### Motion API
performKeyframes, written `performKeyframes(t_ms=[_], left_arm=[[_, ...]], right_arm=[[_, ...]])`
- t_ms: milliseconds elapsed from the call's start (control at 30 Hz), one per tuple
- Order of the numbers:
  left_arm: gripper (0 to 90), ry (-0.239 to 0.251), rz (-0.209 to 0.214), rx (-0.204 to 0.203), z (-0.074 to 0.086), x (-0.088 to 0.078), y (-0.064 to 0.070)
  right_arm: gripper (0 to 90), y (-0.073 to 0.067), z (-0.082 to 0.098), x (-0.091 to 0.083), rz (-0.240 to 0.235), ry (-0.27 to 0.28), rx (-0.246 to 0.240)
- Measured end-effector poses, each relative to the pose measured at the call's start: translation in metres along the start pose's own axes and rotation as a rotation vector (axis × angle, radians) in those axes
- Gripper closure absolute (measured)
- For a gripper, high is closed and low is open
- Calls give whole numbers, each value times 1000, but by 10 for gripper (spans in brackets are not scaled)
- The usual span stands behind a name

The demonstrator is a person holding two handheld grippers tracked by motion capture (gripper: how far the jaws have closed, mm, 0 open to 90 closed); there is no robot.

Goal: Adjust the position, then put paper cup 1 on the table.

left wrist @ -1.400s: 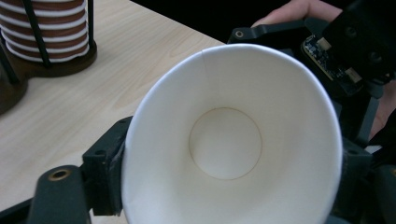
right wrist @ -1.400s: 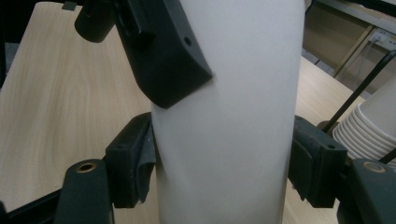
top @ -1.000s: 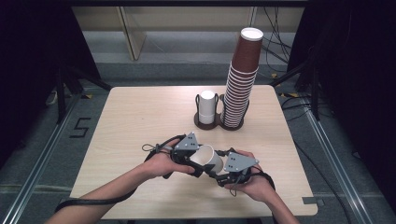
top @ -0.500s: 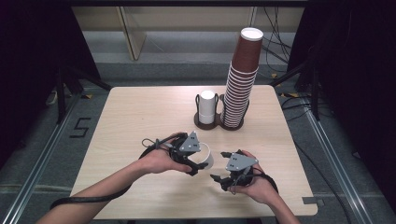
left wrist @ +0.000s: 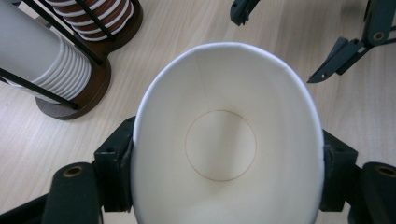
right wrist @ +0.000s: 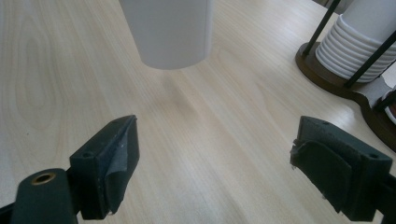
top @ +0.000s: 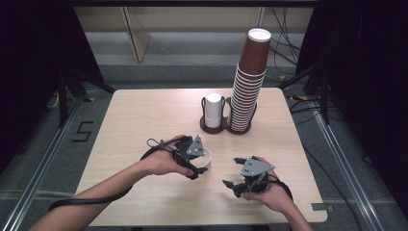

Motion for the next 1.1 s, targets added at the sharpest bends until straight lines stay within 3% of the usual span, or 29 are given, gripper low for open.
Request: performKeyframes(t_ms=[333,400,433,733,800,867,900,933,1100], left_arm=[[262,-13,0,9,0,-1,0],[263,-20,2,14,0,0,0],[263,-22,3,13,0,0,0],[265,-26,7,34,-4,0,2],[265,-24,12,40,-6,0,3],[266,-27,13,50,-8,0,4],[267,-27,14,55,-9,0,3],[267,-29,15,57,-10,0,3],[267,-22,22,64,-15,1,4]], right_arm=[[152,1,1,-1,9,9,11],[152,3,0,-2,19,14,-21],[151,1,0,-2,10,11,15],[151,2,-3,-5,19,31,1],[152,-2,-6,-4,0,40,4],[153,-3,-10,-4,-13,53,-36],[154,-6,-12,-3,-30,59,-16],[155,-6,-15,-2,-36,72,-43],[155,-12,-24,4,-74,87,-71]])
Point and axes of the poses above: each handheld gripper's, and its own axes: x roughly forward along the jaws, z roughly out of its underside, y roughly to its right, the point moved 5 cm from there along x, roughly forward along the jaws, and after that the axes turned 5 degrees about -y, right-handed, at the moved point
